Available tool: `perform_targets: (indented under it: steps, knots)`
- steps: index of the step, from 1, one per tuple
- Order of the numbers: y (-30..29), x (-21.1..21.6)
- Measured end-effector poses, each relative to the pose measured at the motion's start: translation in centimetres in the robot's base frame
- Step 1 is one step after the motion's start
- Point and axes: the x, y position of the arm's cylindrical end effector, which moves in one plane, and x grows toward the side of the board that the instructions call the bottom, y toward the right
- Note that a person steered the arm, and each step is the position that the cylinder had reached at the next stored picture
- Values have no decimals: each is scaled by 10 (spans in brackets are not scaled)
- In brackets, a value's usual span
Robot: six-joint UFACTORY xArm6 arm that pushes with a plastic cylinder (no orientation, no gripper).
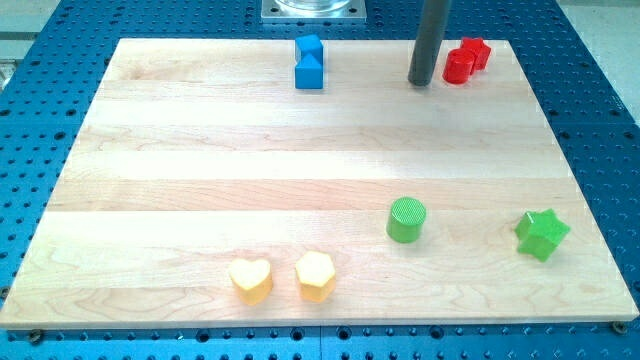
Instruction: Touch the right side of the green star
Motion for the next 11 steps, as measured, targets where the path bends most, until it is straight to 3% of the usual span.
perform_targets:
  steps: [3,4,6,7,8,9,11]
  knots:
    - [0,16]
    - [10,62]
    - [102,160]
    - [116,246]
    - [126,281]
    - [129,286]
    - [-40,256]
